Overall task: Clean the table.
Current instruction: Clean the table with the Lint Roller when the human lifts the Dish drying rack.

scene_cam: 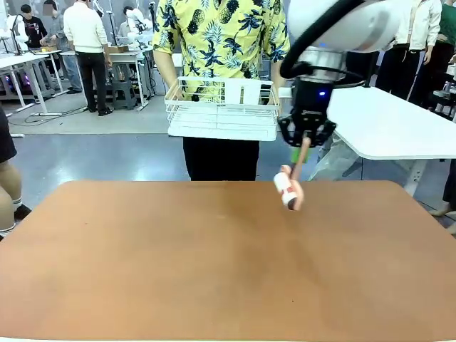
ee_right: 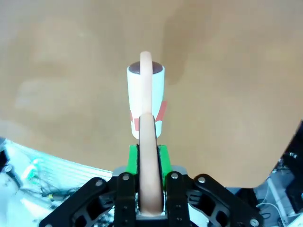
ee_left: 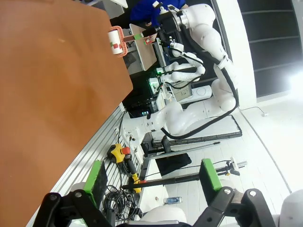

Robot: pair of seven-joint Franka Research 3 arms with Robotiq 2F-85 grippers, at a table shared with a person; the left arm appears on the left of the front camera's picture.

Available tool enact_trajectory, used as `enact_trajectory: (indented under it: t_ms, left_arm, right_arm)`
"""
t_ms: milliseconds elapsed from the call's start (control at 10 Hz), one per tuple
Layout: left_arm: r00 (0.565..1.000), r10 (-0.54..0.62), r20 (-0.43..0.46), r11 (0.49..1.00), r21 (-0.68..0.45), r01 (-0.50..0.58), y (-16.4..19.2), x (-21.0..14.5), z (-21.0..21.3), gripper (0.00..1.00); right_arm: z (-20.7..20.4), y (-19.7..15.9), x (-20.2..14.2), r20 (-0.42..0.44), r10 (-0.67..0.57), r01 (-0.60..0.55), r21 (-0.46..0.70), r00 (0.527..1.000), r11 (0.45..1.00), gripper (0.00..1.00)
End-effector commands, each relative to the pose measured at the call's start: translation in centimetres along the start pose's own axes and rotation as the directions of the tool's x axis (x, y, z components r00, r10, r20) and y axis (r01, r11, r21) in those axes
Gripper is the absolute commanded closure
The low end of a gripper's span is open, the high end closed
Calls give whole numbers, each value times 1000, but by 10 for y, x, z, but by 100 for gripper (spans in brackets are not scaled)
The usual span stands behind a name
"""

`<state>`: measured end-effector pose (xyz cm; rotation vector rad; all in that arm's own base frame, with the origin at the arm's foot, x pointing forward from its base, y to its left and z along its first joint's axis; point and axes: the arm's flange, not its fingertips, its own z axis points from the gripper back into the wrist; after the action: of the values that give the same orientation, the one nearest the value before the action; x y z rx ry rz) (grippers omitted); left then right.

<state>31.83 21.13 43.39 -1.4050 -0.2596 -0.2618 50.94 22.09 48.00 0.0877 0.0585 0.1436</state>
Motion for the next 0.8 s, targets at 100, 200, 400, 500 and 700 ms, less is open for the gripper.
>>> enact_trajectory:
  t_ms: [100, 200, 400, 500, 700]
  left_arm:
    - [1000, -6, 4, 1000, -1, 6, -1, -1, 2, 0]
    - [1000, -6, 4, 1000, -1, 6, -1, -1, 2, 0]
    - [1000, -6, 4, 1000, -1, 6, -1, -1, 2, 0]
    - [1000, -6, 4, 1000, -1, 6, -1, -1, 2, 0]
    - [1000, -6, 4, 1000, -1, 6, -1, -1, 2, 0]
  right_arm:
    - [32, -49, -60, 117, -132, 135, -21, 984, 991, 79]
    - [44, -70, -76, 108, -153, 155, -7, 982, 988, 79]
    - [53, -97, -82, 87, -116, 118, -18, 989, 993, 79]
    - [53, -112, -77, 67, -118, 123, -69, 991, 990, 79]
    - [48, -131, -76, 89, -115, 123, -93, 989, 988, 79]
